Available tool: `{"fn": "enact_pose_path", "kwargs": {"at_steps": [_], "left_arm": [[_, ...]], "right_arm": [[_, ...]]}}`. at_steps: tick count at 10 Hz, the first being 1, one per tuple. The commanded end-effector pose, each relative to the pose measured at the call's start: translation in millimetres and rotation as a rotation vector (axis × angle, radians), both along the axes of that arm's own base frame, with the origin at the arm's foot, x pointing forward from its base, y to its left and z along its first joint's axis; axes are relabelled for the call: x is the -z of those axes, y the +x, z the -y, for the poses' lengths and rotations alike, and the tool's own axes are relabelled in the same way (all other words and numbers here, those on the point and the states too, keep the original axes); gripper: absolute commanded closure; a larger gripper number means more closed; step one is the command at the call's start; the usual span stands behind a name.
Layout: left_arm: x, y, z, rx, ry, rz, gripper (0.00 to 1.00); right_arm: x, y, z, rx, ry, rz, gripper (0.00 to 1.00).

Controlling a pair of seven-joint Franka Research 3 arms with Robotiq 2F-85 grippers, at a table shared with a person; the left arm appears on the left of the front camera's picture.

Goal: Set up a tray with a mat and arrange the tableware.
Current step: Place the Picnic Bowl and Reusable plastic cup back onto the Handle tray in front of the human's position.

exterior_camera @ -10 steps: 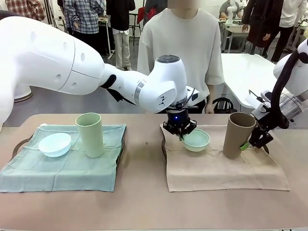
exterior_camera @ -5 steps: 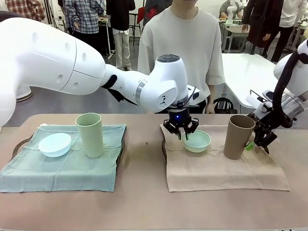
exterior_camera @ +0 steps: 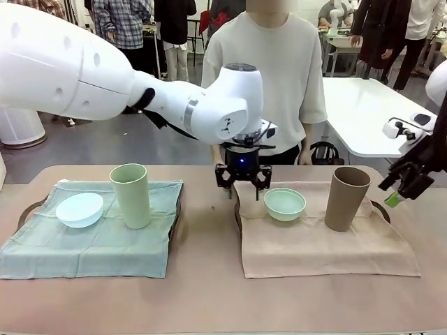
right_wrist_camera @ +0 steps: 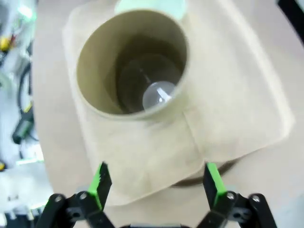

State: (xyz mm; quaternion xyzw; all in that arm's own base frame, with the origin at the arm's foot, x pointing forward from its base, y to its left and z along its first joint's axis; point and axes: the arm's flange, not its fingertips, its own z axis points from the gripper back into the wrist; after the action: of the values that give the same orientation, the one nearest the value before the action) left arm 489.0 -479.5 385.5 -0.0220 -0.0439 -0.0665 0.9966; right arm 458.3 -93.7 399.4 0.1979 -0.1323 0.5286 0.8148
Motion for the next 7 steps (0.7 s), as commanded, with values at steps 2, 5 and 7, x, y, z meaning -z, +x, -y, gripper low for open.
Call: {"fn": "enact_pose_path", "kwargs": {"at_steps": [2,5,7], "left_arm": [[-65,-42,-37,-0.12,0.179,0.012,0.0],[-137,-79,-71,-0.132,0.182,0.103,0.0],[-168,-91,-94,-0.148,0.171,0.136,0.0]], "right_arm": [[-46,-36,-19,0.192,-0.066,-0.077,0.0],[-114,-50,-76,0.516,-0.319,-0.186,0.0],[-151,-56,-119,0.635,-0.482,-0.215,0.0]]}}
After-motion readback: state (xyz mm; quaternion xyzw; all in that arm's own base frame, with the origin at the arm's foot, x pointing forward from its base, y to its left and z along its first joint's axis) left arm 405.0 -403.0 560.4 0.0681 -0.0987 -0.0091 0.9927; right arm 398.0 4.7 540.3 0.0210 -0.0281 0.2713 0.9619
